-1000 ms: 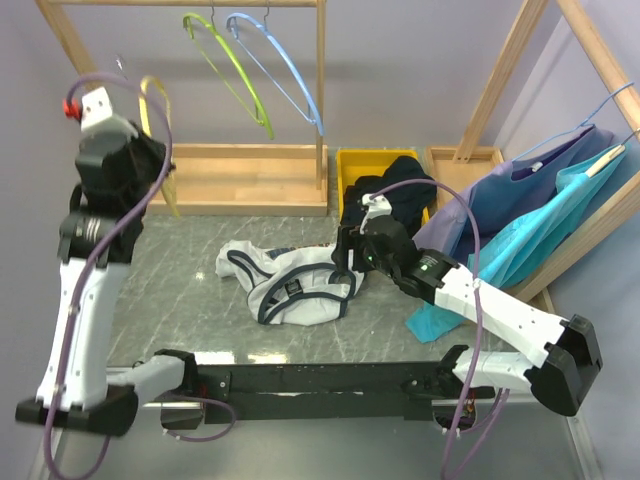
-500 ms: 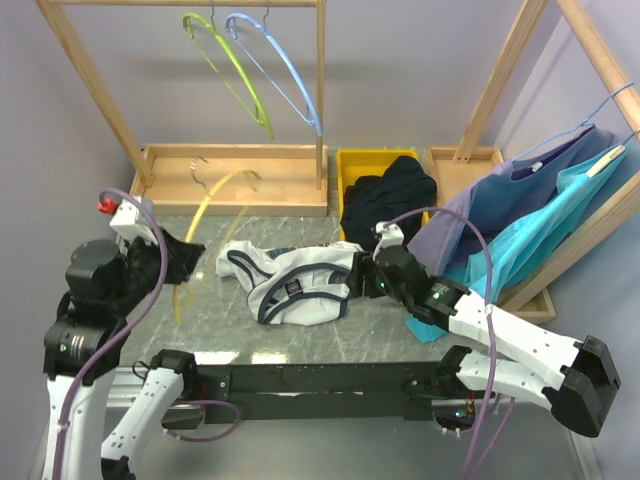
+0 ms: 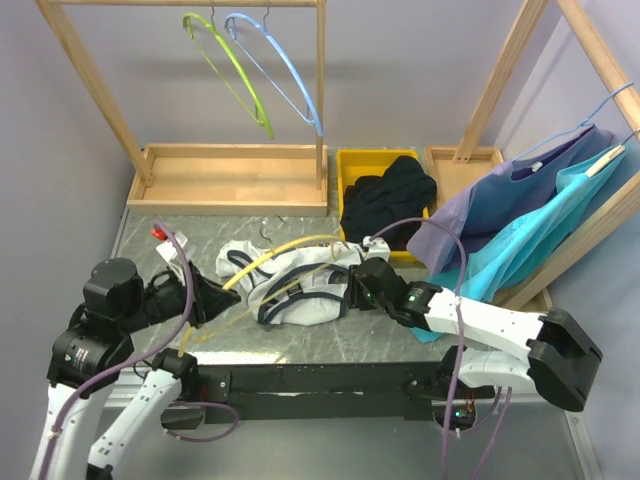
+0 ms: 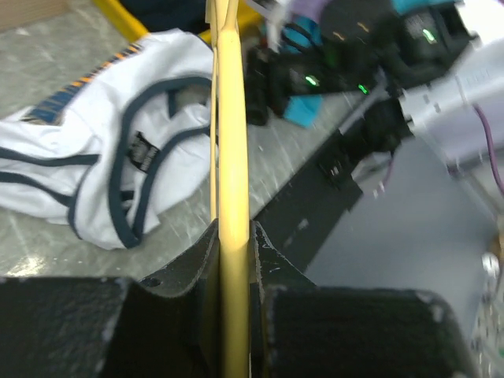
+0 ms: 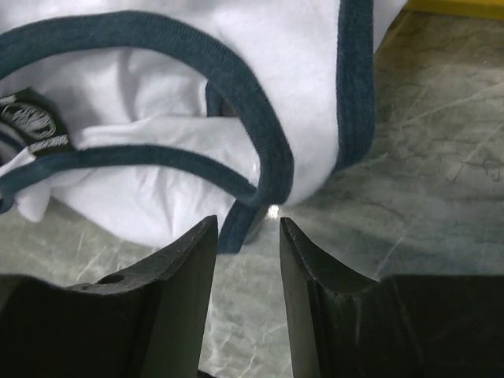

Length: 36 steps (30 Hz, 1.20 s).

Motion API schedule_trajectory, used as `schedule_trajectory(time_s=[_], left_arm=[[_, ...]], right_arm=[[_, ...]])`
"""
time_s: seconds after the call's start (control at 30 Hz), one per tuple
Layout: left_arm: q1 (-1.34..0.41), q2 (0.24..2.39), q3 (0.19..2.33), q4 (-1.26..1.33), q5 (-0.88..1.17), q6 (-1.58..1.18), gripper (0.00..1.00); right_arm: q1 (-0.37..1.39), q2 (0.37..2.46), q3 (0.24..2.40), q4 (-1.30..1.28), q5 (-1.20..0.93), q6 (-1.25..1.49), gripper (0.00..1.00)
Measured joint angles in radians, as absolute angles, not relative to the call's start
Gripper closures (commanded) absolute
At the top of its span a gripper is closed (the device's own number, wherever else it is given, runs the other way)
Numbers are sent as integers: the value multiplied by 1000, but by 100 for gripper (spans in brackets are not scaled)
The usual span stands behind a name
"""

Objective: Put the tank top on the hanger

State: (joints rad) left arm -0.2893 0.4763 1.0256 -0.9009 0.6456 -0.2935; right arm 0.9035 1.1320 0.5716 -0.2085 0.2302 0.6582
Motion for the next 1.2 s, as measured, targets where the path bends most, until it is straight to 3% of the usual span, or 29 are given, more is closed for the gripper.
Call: schedule_trajectory(time_s=[0.2, 0.27, 0.53, 0.87, 1.2], left_arm=[[-496, 482, 1066, -952, 550, -271, 99], [-527, 490, 1073, -963, 502, -271, 99], [-604, 591, 1081, -1012, 357, -271, 99], [-675, 700, 1084, -1003, 312, -268, 99], [-686, 724, 1060, -929, 319, -258, 99]], right_arm=[[904, 1231, 622, -198, 262, 678, 51], [904, 1248, 630, -197, 274, 683, 57], [904, 1280, 651, -202, 336, 688, 63], [904, 1293, 655, -202, 359, 681, 99], [904, 1185, 744, -294, 358, 660, 100]])
